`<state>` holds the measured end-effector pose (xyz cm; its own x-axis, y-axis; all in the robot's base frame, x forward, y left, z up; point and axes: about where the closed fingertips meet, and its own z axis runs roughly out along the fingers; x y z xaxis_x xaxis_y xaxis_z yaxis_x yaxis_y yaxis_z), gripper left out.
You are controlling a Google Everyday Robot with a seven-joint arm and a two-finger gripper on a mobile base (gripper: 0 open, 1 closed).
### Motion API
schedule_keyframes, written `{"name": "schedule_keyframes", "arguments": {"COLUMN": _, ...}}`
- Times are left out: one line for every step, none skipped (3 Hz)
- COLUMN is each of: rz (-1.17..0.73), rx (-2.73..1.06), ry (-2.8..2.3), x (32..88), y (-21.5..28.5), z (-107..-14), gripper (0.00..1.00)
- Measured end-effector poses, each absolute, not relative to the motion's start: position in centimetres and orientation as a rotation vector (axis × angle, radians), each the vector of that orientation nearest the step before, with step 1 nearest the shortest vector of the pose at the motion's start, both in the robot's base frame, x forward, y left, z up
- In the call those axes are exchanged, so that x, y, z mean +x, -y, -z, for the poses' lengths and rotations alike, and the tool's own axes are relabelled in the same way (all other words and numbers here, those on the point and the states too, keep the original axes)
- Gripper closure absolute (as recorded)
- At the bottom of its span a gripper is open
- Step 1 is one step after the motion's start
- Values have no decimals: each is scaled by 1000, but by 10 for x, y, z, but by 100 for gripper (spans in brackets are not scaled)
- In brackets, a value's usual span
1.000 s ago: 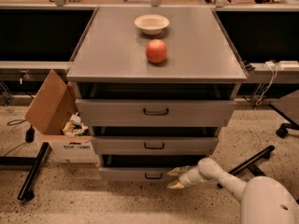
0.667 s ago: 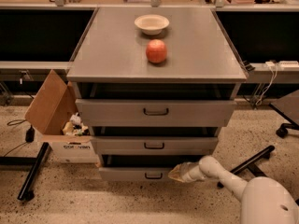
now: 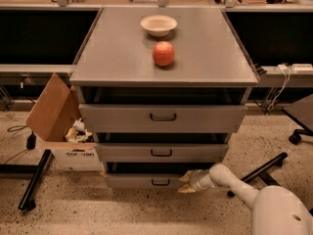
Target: Close bottom drawer
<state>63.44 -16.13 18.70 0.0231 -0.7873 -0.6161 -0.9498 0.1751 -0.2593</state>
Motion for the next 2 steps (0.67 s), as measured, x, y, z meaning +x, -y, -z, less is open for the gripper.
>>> {"name": "schedule_keyframes", "arguments": {"rz": -314, "rx": -1644, "ry": -1794, "x": 627, "y": 161, "z": -187, "gripper": 0}}
{"name": "schedule_keyframes", "arguments": {"rz": -314, "rx": -1644, "ry": -1794, "x": 621, "y": 161, "z": -187, "gripper": 0}}
